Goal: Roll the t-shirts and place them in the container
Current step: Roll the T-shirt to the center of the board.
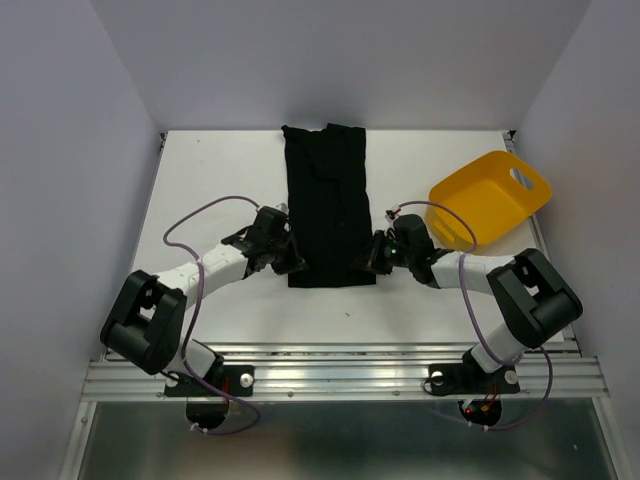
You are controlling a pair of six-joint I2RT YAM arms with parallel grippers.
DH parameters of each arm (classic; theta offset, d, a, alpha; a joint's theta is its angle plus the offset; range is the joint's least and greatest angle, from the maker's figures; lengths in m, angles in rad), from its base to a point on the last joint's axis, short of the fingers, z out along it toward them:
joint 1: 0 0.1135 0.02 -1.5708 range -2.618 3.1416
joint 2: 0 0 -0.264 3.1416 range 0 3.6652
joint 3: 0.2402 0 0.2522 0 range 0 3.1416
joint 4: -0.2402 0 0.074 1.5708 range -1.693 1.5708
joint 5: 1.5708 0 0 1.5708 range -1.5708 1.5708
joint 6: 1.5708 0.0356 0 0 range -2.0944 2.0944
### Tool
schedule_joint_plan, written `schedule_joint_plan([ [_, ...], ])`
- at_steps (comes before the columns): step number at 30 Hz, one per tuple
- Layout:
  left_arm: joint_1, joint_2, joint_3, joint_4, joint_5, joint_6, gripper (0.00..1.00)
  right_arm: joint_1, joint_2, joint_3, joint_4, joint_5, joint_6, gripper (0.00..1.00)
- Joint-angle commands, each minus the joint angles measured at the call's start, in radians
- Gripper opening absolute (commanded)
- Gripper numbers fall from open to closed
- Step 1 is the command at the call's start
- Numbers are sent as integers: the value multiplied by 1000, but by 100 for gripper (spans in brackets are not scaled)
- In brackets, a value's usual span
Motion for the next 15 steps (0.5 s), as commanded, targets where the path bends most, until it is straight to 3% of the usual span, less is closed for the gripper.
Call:
schedule_joint_plan([
  [1,14,-16,69,-22,-39,35,0,-38,-22,10,-21,-19,-50,1],
  [15,60,204,36,82,-62,60,0,-77,158,16,-39,44,-119,1],
])
